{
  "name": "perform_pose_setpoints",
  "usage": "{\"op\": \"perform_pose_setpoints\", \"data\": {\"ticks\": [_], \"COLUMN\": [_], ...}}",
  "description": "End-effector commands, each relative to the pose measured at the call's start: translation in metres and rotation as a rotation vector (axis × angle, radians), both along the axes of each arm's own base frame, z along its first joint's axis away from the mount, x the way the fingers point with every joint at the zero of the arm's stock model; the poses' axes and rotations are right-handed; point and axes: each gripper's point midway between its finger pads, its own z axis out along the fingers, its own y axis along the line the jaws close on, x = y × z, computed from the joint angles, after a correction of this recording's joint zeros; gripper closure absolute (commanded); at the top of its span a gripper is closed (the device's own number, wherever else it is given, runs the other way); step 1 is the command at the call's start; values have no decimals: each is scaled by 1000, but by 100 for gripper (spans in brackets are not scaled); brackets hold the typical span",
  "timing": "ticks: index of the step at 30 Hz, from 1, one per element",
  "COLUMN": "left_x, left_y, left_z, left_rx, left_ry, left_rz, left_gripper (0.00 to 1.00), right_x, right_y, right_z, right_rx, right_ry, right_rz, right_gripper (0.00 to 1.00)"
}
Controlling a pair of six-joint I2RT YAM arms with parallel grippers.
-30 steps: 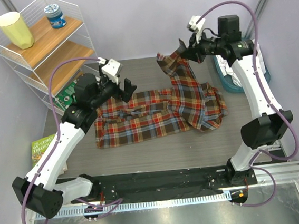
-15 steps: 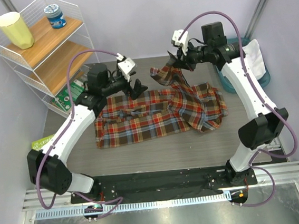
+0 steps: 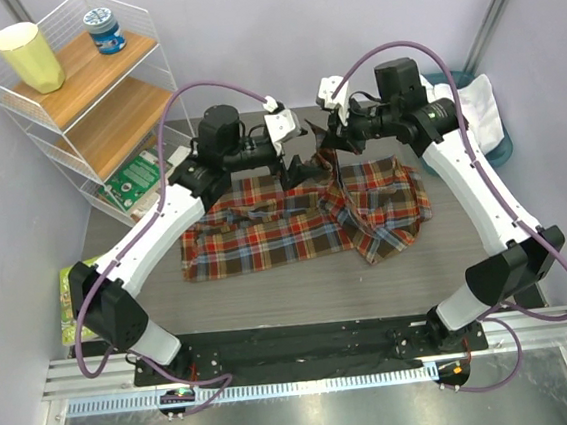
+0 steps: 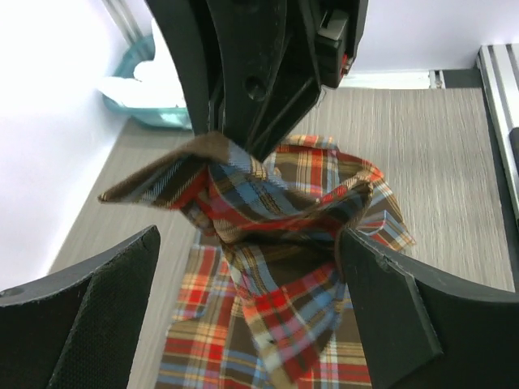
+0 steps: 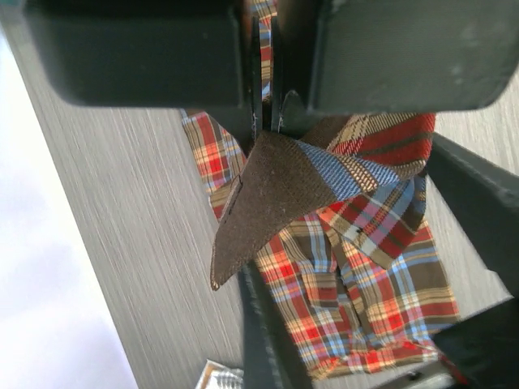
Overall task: Fold and stack the long sleeve shirts
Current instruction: Fold the shirt
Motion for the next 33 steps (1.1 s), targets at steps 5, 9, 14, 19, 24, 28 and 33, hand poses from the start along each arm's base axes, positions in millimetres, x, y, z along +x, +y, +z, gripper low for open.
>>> {"op": "perform_pose_setpoints", "data": {"ticks": [5, 9, 14, 19, 24, 28, 33], "left_x": [-3, -23, -7, 25, 42, 90, 151], "left_y": [44, 41, 8, 0, 2, 24, 60], "left_z": [7, 16, 19, 15, 15, 8, -47], "left_rx": [5, -17, -31, -17, -25, -91, -62], "left_ry": [10, 12, 61, 22, 38, 198, 360], "left_rz": [137, 143, 239, 332, 325, 485, 790], "left_gripper": [7, 6, 4, 17, 85, 100, 100], "right_x": [7, 13, 14, -2, -2, 26, 24], "right_y": [-7, -7, -7, -2, -1, -20, -62], "right_z": [6, 7, 7, 19, 20, -1, -40], "right_rx": [-9, 0, 9, 58, 76, 52, 9], "right_ry": [-65, -54, -46, -53, -53, 41, 253], "right_rz": [-51, -76, -87, -45, -52, -241, -356], "right_gripper": [99, 99, 99, 99, 91, 68, 44]}}
